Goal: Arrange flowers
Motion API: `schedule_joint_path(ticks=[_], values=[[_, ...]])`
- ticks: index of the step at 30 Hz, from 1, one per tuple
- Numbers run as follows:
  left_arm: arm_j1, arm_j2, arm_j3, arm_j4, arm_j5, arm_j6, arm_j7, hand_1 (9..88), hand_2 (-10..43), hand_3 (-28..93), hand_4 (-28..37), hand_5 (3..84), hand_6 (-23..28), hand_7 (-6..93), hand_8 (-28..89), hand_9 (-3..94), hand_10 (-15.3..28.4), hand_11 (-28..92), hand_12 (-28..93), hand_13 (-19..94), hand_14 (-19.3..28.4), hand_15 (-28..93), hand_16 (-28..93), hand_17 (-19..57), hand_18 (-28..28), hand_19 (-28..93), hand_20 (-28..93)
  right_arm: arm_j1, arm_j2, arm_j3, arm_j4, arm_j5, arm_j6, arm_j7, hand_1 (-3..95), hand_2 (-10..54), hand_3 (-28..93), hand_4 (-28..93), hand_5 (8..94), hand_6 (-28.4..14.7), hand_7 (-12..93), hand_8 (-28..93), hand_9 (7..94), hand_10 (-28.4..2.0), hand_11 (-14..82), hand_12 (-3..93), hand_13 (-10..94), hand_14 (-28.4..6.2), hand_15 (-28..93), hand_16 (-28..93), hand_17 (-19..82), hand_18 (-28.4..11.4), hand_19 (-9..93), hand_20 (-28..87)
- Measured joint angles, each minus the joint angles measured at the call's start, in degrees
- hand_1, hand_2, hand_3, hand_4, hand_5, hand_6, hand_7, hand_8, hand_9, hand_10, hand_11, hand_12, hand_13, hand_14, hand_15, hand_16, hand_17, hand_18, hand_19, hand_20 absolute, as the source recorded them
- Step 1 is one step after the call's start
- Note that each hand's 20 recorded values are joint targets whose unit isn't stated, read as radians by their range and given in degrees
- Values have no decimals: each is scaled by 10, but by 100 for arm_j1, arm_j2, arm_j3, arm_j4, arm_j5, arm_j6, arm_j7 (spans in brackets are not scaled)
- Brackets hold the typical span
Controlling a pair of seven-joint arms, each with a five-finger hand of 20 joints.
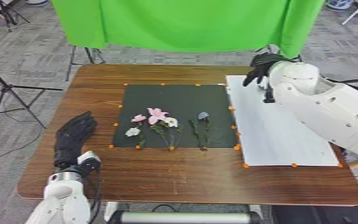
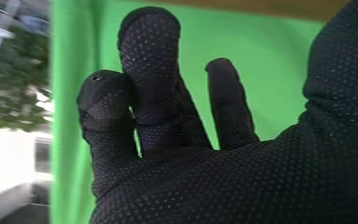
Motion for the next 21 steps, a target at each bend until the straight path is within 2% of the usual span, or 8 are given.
schedule_joint_path(ticks=[4, 11, 17, 19, 21], values=[[-1, 18, 18, -1, 0, 2, 3, 417, 101, 705, -167, 518, 13, 223, -22, 464, 119, 249, 108, 396, 144, 246, -28, 145, 124, 162, 233, -311, 2, 175, 231, 28, 321, 67, 262, -95, 677, -161, 426, -3, 94, -62, 473, -183, 61, 176, 744, -109, 646, 240, 482, -209, 900, 459], [-35, 39, 79, 2, 3, -5, -6, 418, 104, 703, -168, 520, 13, 226, -15, 466, 119, 255, 111, 399, 144, 247, -28, 145, 123, 162, 234, -749, -25, 193, 457, 12, 1255, 83, 320, -95, 689, -165, 472, 1, 123, -76, 552, -165, 84, 176, 785, -87, 647, 239, 515, -193, 925, 439], [-57, 53, 117, 2, 3, -1, -3, 417, 105, 703, -168, 521, 13, 223, -12, 466, 119, 258, 112, 400, 144, 247, -28, 146, 123, 163, 234, -910, -84, 121, 649, -26, 1551, 70, 396, -94, 698, -185, 547, 6, 155, -98, 626, -138, 118, 166, 818, -71, 637, 243, 542, -181, 932, 433], [-70, 85, 165, -6, 1, 33, 12, 417, 106, 702, -168, 521, 13, 223, -13, 467, 120, 258, 112, 400, 144, 247, -29, 146, 124, 163, 234, -922, -84, 48, 667, -53, 1708, 63, 437, -78, 692, -194, 598, 9, 171, -104, 668, -130, 130, 160, 834, -64, 630, 245, 556, -175, 932, 433], [-78, 121, 229, -34, -2, 84, 28, 417, 106, 703, -169, 522, 14, 222, -13, 467, 120, 257, 111, 400, 144, 247, -29, 146, 124, 163, 234, -933, -88, -11, 687, -86, 1886, 50, 474, -68, 674, -215, 627, 4, 176, -41, 702, -128, 140, 159, 847, -59, 622, 254, 567, -171, 932, 433]])
